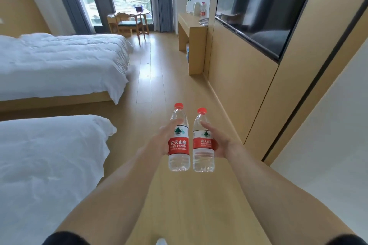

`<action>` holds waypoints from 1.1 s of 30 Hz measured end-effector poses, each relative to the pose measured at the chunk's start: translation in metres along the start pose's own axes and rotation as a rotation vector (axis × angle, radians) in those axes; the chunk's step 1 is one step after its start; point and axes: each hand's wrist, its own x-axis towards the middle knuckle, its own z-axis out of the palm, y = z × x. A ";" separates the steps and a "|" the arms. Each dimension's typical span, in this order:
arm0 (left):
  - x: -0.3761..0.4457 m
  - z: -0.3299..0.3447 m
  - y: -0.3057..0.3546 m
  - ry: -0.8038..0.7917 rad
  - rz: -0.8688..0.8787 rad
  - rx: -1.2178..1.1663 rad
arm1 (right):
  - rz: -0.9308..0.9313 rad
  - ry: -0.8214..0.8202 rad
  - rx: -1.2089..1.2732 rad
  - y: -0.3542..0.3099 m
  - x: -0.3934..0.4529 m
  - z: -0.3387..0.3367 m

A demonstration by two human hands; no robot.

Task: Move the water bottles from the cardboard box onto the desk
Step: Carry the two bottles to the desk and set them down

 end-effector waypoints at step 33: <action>0.380 -0.160 0.317 -0.023 0.067 0.028 | 0.013 -0.026 -0.116 -0.298 0.428 0.080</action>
